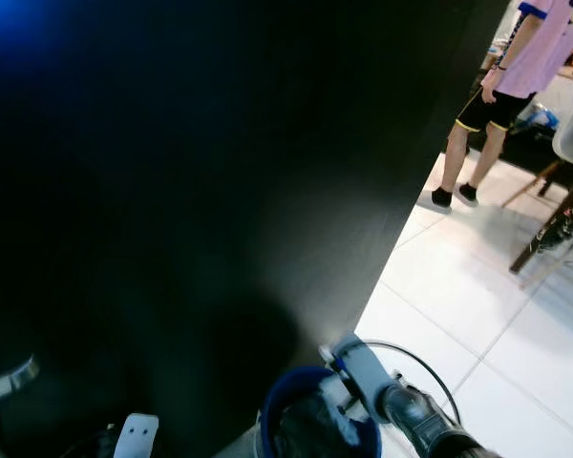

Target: Clean up the room

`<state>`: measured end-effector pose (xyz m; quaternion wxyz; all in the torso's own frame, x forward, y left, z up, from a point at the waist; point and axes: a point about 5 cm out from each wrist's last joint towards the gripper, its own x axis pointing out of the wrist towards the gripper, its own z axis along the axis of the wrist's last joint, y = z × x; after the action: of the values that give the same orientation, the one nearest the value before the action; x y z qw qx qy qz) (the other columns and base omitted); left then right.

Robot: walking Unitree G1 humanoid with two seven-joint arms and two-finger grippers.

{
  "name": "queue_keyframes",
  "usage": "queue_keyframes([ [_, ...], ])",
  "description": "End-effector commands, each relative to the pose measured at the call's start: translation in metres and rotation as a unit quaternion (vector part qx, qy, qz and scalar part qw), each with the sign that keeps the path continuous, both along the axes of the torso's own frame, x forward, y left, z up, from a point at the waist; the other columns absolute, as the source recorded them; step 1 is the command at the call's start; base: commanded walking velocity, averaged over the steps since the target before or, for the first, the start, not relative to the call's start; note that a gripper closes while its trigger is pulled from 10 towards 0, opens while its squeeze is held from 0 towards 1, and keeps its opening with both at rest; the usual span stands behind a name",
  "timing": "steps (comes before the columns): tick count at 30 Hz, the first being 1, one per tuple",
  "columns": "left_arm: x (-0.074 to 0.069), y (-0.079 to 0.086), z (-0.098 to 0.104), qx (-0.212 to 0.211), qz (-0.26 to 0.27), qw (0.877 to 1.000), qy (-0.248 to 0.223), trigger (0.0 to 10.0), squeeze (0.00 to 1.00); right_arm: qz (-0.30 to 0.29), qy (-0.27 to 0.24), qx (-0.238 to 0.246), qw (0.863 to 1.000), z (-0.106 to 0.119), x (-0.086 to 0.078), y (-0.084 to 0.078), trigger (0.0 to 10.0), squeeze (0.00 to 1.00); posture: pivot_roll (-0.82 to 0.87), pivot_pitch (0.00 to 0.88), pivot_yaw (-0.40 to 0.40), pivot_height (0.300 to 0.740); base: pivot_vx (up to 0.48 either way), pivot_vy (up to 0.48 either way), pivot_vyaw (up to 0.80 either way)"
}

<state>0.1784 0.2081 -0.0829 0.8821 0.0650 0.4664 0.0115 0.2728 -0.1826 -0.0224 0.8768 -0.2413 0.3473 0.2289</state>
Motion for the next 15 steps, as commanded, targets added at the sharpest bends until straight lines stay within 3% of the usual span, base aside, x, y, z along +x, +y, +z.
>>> queue_keyframes([
  [1, -0.010, -0.007, -0.006, -0.013, -0.003, 1.000, 0.020, 10.0, 0.00, -0.015, 0.018, -0.024, 0.999, -0.005, -0.007, -0.012, 10.0, 0.00, 0.01, 0.000, -0.077, 0.740, 0.000, -0.480, 0.00],
  [8, -0.010, -0.012, -0.006, -0.031, 0.000, 0.999, 0.016, 10.0, 0.00, -0.001, 0.010, -0.035, 0.999, 0.000, 0.002, -0.002, 10.0, 0.00, 0.01, 0.000, -0.081, 0.740, 0.000, 0.000, 0.00],
  [14, -0.013, -0.015, -0.008, -0.037, -0.001, 0.999, 0.020, 10.0, 0.00, 0.005, -0.004, -0.006, 1.000, 0.007, 0.012, 0.012, 10.0, 0.00, 0.01, 0.000, -0.088, 0.740, 0.000, 0.000, 0.00],
  [15, -0.014, -0.016, -0.009, -0.038, -0.003, 0.999, 0.021, 10.0, 0.00, 0.032, -0.006, 0.011, 0.999, 0.009, 0.014, 0.024, 10.0, 0.00, 0.01, 0.000, -0.089, 0.740, 0.000, 0.000, 0.00],
])
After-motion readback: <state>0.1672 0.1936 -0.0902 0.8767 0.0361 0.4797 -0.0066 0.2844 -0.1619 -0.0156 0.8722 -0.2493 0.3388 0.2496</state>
